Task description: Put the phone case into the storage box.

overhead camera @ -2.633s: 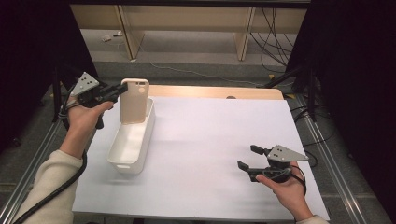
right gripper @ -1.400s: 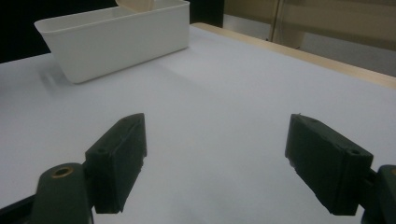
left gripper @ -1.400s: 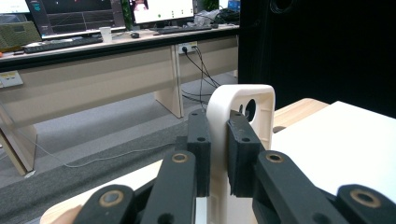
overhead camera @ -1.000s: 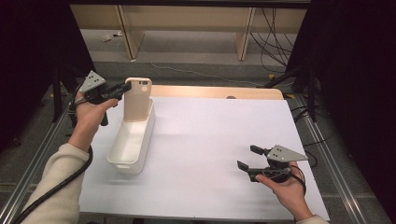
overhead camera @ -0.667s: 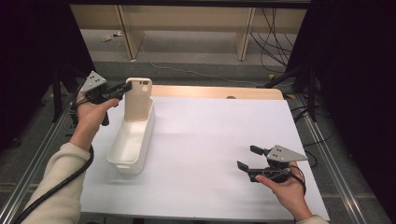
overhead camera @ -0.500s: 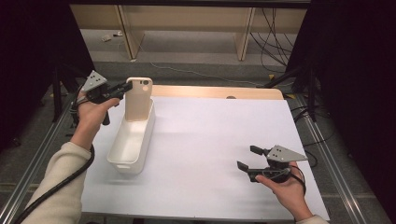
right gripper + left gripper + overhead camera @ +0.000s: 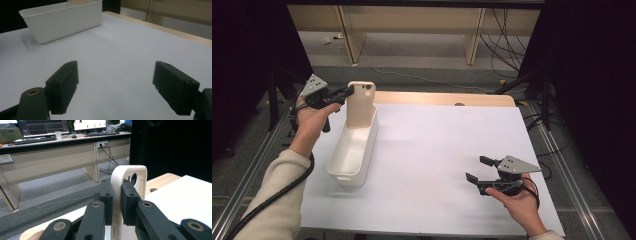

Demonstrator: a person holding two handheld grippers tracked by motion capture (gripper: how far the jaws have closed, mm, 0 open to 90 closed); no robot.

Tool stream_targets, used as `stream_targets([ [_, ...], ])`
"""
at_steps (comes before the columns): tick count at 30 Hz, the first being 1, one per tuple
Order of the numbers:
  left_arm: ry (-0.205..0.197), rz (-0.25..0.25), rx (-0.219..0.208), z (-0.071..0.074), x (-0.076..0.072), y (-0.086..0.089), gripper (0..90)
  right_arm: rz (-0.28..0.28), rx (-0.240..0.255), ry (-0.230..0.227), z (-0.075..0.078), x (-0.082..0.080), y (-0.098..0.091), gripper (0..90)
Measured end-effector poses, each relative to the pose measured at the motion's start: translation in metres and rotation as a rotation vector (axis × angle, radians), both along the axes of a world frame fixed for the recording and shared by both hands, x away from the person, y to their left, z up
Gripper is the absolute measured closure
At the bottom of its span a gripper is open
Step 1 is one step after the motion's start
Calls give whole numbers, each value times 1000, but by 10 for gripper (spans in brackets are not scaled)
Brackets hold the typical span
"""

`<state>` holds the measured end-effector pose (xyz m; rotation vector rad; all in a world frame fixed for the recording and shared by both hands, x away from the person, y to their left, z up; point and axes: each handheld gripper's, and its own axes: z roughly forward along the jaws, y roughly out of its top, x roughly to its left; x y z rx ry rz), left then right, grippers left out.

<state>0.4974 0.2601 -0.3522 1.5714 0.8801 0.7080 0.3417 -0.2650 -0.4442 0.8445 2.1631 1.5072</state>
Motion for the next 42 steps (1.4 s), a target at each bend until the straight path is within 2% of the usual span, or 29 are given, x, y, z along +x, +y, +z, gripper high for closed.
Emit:
stream_targets([
  [2,0,0,-1,0,1,0,813,-7,-30,16,2,-1,-2,218],
  [4,-1,-1,-1,0,1,-1,813,-7,-24,11,1,-1,-1,219],
  [5,-1,-2,-4,0,2,-1,813,-8,-6,1,0,0,0,219],
  [21,16,9,3,-8,10,1,812,-3,-8,-5,0,0,0,218],
  [24,21,12,3,-10,11,1,812,-4,-6,5,0,-1,0,219],
  [25,22,11,5,-10,12,1,812,-2,-10,22,1,-2,0,219],
  [26,23,13,5,-11,12,1,813,-6,-6,7,0,-1,0,219],
  [28,24,14,3,-12,13,1,812,-2,-2,28,0,-2,1,219],
  [30,28,16,4,-13,14,2,812,-2,-1,28,0,-2,1,219],
  [32,29,17,4,-14,14,1,812,-3,-4,26,0,-2,1,219],
  [33,29,15,5,-15,15,1,812,-3,-17,11,0,-2,0,219],
  [36,29,14,7,-15,15,1,812,-3,-9,9,0,-1,1,219],
  [41,33,13,14,-16,18,0,812,-3,-12,10,0,-2,0,219],
  [42,34,12,14,-17,18,0,812,-4,-30,20,1,-2,-1,218],
])
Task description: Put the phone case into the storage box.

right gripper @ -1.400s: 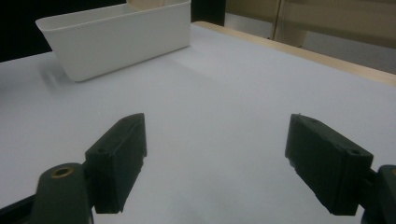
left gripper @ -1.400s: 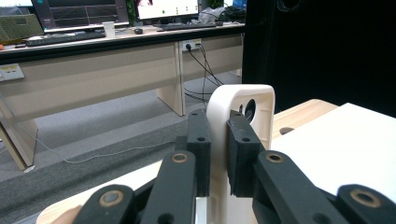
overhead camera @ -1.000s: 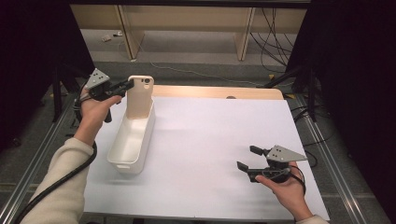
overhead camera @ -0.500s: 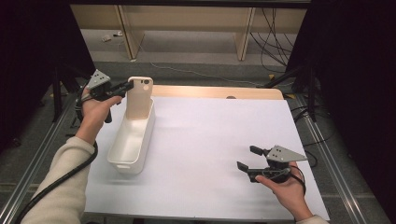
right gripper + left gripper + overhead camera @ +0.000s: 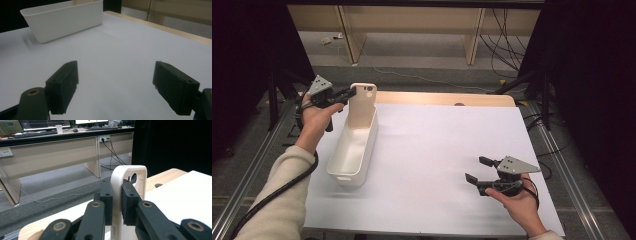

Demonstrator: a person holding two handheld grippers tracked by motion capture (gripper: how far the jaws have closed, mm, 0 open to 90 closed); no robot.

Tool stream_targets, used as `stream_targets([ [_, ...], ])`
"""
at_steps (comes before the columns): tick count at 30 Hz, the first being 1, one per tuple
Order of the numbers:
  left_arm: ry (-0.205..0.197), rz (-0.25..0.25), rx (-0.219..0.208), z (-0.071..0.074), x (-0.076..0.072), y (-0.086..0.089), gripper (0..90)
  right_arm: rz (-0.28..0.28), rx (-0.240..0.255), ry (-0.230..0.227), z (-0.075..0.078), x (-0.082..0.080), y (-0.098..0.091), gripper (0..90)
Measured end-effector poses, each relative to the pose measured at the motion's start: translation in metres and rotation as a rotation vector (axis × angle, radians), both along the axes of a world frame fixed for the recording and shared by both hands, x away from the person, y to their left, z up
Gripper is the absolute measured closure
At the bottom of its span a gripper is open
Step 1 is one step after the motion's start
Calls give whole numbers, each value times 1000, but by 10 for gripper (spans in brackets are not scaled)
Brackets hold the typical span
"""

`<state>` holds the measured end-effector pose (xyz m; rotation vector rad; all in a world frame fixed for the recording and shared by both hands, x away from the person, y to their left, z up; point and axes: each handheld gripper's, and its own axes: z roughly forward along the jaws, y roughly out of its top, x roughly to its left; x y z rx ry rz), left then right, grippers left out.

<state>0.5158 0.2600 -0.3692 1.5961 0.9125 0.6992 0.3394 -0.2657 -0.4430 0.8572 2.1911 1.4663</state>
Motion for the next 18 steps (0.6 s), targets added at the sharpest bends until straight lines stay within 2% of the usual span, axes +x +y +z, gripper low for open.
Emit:
stream_targets([
  [5,4,1,2,-2,2,-1,812,0,-1,2,0,0,0,218],
  [6,4,0,0,-2,3,-1,812,5,21,-10,-1,1,1,218],
  [7,5,0,-1,-2,3,-2,812,0,-2,2,0,0,0,218],
  [9,7,-1,3,-3,4,-2,811,0,-2,2,0,0,0,218],
  [10,8,-2,4,-3,4,-2,811,9,33,-15,-2,2,2,218],
  [18,16,1,12,-5,6,-3,811,10,34,-25,-3,2,2,218],
])
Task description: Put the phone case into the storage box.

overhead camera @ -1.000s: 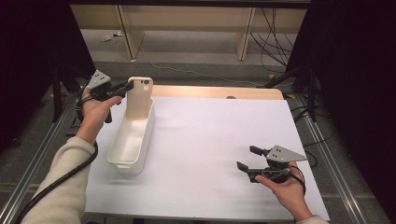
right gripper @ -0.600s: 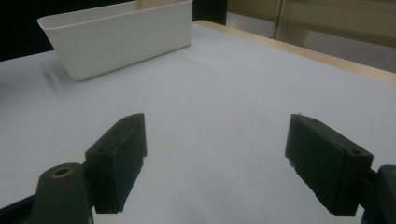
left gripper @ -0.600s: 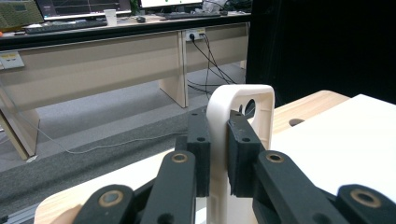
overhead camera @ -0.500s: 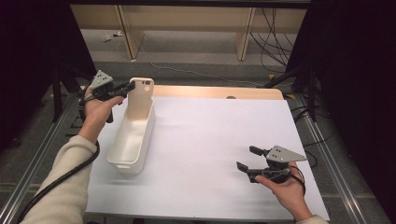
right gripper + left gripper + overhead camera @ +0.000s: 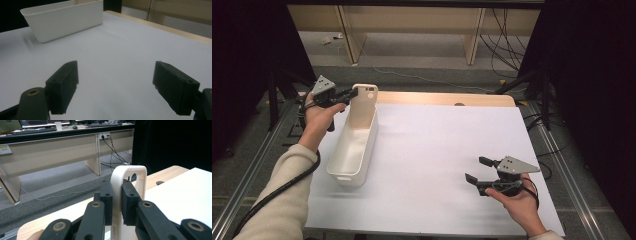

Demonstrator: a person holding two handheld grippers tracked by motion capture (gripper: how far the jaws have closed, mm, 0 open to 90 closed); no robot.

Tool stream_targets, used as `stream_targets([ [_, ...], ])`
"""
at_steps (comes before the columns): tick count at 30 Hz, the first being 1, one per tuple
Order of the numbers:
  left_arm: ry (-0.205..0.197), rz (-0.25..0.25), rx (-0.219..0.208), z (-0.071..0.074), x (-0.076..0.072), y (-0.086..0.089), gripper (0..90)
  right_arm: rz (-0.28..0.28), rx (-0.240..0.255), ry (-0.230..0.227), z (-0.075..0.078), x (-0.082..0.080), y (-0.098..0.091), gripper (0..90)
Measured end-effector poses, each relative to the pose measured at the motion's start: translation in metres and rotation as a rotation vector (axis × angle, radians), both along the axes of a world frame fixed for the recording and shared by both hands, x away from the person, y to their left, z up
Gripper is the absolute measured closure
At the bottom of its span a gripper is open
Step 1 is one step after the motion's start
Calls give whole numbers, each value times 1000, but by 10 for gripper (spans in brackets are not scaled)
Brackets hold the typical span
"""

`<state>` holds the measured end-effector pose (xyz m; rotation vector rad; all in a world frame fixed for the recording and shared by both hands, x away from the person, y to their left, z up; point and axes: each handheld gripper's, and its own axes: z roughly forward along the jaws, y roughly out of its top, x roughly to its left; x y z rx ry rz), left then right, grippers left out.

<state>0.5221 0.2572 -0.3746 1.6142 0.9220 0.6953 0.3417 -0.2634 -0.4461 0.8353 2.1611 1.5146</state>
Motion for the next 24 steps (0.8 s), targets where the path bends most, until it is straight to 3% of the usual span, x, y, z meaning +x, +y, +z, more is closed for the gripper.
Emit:
stream_targets([
  [3,3,2,0,-2,1,0,811,0,0,0,0,0,0,218],
  [5,5,5,0,-3,2,0,811,-10,-36,19,2,-2,-2,218],
  [13,14,12,6,-7,5,0,811,-12,-38,14,2,-1,-2,218],
  [14,16,11,7,-7,6,0,811,-6,-37,41,2,-3,-2,218],
  [16,19,12,13,-8,6,0,811,-9,-37,20,2,-2,-2,218],
  [19,22,14,17,-9,8,0,811,-7,-37,38,2,-2,-2,218],
  [20,24,14,17,-10,8,0,811,-7,-37,19,2,-1,-2,218],
  [23,26,15,21,-11,9,0,811,-6,-35,21,2,-1,-2,218],
  [24,27,16,21,-11,9,0,810,-5,-34,45,2,-3,-2,218],
])
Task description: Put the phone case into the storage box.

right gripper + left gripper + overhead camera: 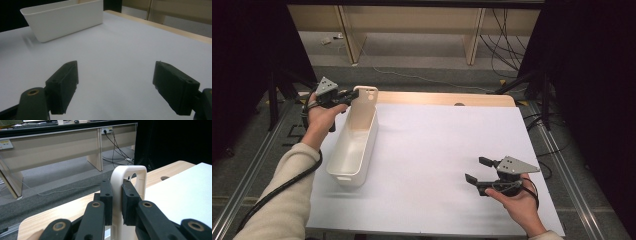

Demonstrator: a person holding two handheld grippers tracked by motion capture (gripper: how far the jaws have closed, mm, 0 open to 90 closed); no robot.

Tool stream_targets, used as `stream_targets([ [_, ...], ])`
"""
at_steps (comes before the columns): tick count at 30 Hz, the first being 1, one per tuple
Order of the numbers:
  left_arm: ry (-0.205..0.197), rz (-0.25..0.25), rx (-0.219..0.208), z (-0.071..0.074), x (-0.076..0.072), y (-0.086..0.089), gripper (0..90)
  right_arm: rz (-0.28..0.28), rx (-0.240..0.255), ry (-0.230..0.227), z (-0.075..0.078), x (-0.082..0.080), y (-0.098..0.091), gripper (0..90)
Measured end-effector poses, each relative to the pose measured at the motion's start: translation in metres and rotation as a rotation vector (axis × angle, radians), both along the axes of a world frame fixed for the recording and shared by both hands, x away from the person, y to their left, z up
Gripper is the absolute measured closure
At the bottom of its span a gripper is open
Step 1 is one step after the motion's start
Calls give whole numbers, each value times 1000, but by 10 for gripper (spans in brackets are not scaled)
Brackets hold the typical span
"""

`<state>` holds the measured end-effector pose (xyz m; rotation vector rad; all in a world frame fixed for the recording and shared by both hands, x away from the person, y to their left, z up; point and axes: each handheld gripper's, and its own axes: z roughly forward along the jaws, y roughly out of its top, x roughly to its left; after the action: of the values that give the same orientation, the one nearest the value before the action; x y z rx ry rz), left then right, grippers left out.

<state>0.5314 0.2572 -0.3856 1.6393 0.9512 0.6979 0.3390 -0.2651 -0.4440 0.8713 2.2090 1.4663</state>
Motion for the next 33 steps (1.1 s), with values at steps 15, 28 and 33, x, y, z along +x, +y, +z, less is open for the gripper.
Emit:
stream_targets([
  [15,8,8,5,-4,4,1,810,-6,-6,-28,-1,1,-1,218],
  [28,20,14,20,-11,9,-2,810,-1,15,-40,-2,2,0,218],
  [33,26,16,28,-14,10,-2,809,0,14,-40,-2,3,0,218],
])
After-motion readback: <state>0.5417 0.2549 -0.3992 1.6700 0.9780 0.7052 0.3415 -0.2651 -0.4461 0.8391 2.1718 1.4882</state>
